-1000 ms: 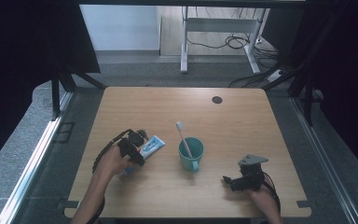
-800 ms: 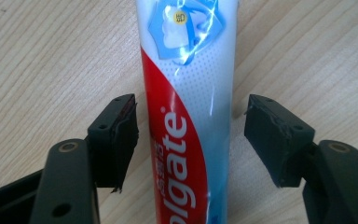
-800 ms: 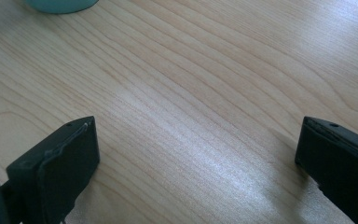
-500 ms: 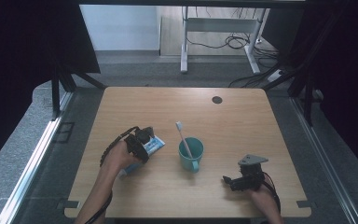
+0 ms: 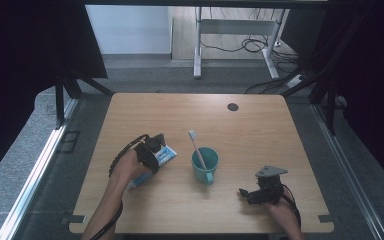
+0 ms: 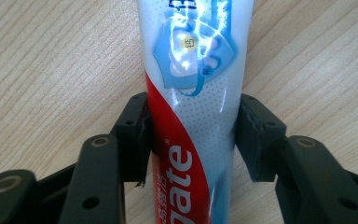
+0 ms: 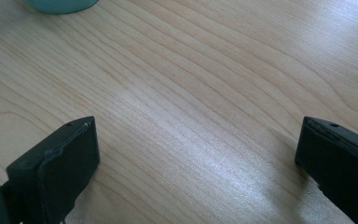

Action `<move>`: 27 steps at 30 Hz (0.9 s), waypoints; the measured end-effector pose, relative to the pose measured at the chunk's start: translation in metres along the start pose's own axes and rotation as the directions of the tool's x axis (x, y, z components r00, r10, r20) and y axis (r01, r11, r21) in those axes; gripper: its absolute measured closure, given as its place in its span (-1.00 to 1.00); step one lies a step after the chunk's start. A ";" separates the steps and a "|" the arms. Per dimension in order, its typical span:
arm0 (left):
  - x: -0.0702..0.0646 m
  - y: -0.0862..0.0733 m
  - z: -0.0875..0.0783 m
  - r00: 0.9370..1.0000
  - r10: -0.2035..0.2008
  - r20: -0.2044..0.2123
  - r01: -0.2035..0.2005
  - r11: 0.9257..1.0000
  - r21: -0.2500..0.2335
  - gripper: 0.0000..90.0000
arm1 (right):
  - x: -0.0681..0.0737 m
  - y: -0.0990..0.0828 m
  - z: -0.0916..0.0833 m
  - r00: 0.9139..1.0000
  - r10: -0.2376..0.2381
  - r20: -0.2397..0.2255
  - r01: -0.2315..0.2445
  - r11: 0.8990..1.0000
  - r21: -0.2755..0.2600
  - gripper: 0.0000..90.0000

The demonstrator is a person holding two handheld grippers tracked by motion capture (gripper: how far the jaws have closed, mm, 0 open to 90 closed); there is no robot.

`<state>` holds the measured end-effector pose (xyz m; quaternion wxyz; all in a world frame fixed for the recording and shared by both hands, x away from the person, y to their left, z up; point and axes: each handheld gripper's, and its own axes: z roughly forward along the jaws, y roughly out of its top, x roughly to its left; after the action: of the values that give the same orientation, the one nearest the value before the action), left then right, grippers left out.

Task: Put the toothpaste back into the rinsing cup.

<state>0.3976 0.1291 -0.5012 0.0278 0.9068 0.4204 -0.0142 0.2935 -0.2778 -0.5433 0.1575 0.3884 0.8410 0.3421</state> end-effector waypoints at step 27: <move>0.005 -0.009 -0.011 0.999 -0.005 0.054 0.009 0.997 -0.070 0.61 | 0.000 0.000 0.000 1.000 0.000 0.000 0.000 1.000 0.000 -1.00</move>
<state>0.3939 0.1397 -0.4912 0.0711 0.9030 0.4230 -0.0239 0.2936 -0.2778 -0.5433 0.1573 0.3885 0.8410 0.3422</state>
